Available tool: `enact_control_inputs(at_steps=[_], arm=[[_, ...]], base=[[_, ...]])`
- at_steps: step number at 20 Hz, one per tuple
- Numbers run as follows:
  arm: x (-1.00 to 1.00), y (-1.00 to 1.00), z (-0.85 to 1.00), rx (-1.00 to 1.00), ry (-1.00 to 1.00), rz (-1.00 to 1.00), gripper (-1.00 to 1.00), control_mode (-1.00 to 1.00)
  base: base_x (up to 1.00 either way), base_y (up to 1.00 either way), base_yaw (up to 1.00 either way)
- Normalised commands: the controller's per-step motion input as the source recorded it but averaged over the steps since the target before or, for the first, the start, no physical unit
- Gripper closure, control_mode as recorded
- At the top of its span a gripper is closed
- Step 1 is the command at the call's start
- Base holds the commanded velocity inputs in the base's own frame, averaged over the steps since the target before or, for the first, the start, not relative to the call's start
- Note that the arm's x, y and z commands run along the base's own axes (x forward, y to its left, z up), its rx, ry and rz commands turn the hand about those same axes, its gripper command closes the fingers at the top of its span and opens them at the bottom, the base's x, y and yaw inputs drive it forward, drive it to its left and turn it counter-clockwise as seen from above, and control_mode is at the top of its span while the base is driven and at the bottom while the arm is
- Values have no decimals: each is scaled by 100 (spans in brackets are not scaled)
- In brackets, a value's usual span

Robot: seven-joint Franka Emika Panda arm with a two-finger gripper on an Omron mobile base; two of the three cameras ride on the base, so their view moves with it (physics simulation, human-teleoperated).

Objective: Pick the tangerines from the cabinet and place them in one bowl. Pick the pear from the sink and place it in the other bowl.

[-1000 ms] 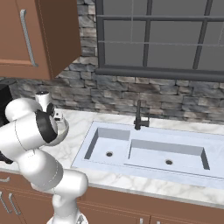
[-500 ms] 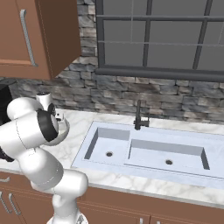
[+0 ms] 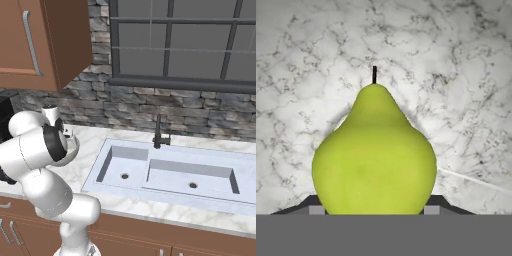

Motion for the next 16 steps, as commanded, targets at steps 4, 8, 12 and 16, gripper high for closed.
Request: enact_control_inputs(at_steps=[4, 8, 12, 16], arm=[[0, 0, 0, 0, 0, 0, -100, -100], [0, 0, 0, 0, 0, 0, -100, -100], [0, 0, 0, 0, 0, 0, -100, -100], [0, 0, 0, 0, 0, 0, -100, -100]], base=[[0, 0, 0], [0, 0, 0], [0, 0, 0], [0, 0, 0]])
